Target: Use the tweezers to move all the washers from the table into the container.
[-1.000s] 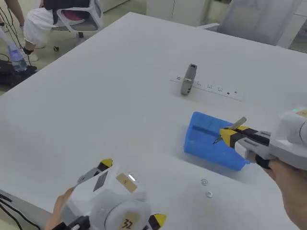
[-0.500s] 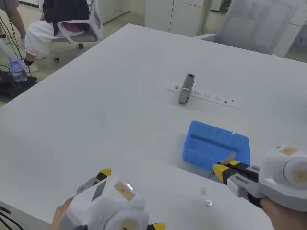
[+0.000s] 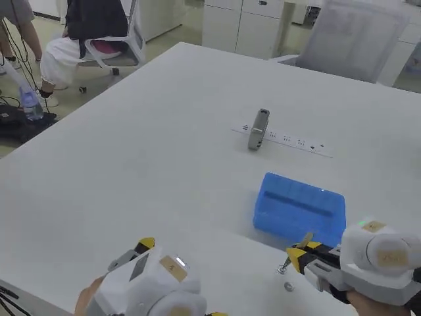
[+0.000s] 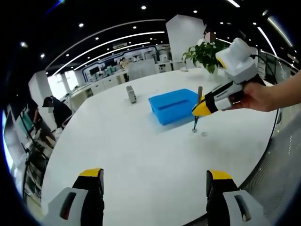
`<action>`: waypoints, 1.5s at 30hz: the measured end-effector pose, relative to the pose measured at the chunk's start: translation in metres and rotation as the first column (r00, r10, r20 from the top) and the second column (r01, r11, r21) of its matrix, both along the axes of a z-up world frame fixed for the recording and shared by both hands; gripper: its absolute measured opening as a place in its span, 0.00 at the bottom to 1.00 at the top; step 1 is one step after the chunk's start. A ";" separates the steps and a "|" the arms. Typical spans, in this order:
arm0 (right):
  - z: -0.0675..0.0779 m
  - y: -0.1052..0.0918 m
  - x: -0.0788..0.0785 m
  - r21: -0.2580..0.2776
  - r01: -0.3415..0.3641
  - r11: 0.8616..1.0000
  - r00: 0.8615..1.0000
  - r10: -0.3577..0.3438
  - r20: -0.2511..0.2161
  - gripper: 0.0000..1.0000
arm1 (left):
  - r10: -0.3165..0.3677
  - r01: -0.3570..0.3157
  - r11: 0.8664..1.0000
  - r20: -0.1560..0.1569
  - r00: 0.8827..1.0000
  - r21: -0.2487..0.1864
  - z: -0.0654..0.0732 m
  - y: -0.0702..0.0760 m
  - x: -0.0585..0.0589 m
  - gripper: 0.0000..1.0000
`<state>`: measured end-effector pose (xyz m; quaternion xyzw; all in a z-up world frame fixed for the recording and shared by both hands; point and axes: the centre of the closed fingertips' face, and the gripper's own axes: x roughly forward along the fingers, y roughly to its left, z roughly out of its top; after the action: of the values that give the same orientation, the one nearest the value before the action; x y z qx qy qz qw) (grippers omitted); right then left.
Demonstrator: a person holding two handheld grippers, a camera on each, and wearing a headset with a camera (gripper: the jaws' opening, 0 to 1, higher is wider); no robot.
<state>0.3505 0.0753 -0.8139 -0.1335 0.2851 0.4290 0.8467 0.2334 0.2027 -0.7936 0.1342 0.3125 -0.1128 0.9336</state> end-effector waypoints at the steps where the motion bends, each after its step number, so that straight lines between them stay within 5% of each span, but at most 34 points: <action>1: 0.001 0.000 0.000 0.000 0.000 1.000 1.000 0.000 0.000 0.03 | 0.000 0.000 1.000 -0.001 1.000 0.001 0.000 0.000 0.000 0.92; 20: -0.002 0.001 0.007 -0.004 0.010 1.000 1.000 -0.009 0.015 0.03 | -0.001 0.001 1.000 0.006 1.000 0.001 0.001 0.000 0.000 0.92; 29: -0.004 0.002 0.002 -0.027 -0.002 1.000 0.998 0.004 0.064 0.02 | 0.000 0.000 1.000 0.005 1.000 0.001 0.001 0.000 0.000 0.92; 45: 0.006 -0.004 0.006 0.008 0.033 0.999 0.999 -0.033 0.014 0.02 | 0.002 -0.002 1.000 0.010 1.000 0.005 0.002 0.001 0.001 0.92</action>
<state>0.3560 0.0716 -0.8079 -0.1285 0.2797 0.4152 0.8561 0.2339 0.2036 -0.7921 0.1367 0.3081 -0.1102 0.9350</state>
